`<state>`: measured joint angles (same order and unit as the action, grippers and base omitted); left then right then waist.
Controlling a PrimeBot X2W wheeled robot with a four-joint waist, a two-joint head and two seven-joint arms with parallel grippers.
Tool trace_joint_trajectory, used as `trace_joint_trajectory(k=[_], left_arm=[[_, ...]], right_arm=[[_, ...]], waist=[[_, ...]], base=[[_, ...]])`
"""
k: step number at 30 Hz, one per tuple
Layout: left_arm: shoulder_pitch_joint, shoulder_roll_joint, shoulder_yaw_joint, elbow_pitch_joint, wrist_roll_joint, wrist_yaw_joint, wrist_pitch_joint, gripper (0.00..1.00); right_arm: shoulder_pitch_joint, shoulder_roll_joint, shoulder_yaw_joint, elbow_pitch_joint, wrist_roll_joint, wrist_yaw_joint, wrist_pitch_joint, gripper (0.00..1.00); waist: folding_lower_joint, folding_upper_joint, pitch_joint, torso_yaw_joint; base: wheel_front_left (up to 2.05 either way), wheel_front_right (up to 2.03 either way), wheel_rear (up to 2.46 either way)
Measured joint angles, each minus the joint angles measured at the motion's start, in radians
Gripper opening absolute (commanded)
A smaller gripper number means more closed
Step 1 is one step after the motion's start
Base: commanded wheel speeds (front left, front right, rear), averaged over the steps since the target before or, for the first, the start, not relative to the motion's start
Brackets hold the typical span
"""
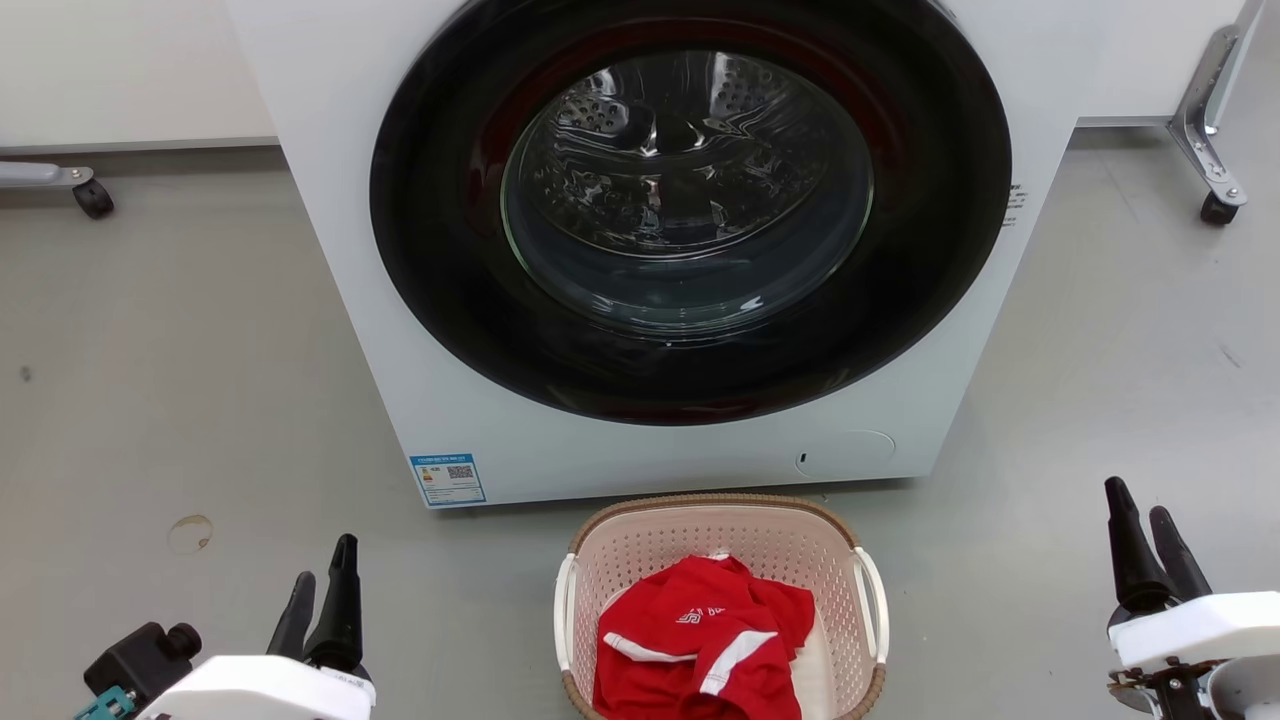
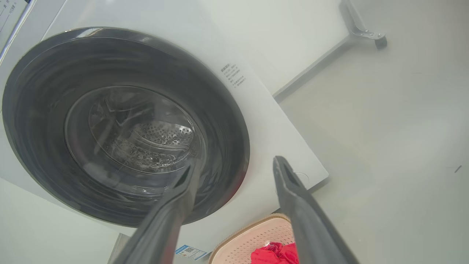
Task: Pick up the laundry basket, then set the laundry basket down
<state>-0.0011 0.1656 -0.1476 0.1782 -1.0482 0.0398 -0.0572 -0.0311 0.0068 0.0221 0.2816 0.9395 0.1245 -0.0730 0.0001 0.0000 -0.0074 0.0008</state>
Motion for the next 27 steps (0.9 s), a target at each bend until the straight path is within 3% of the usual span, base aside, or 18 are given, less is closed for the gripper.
trace_joint_trajectory(k=[27], left_arm=[[0.041, 0.086, -0.113, -0.092, 0.252, 0.093, -0.041, 1.0]], right_arm=[[0.0, -0.016, 0.063, -0.011, -0.275, 0.0, -0.079, 1.0]], waist=[[-0.0001, 0.0, -0.014, -0.001]], base=[[0.0, 0.0, 0.0]])
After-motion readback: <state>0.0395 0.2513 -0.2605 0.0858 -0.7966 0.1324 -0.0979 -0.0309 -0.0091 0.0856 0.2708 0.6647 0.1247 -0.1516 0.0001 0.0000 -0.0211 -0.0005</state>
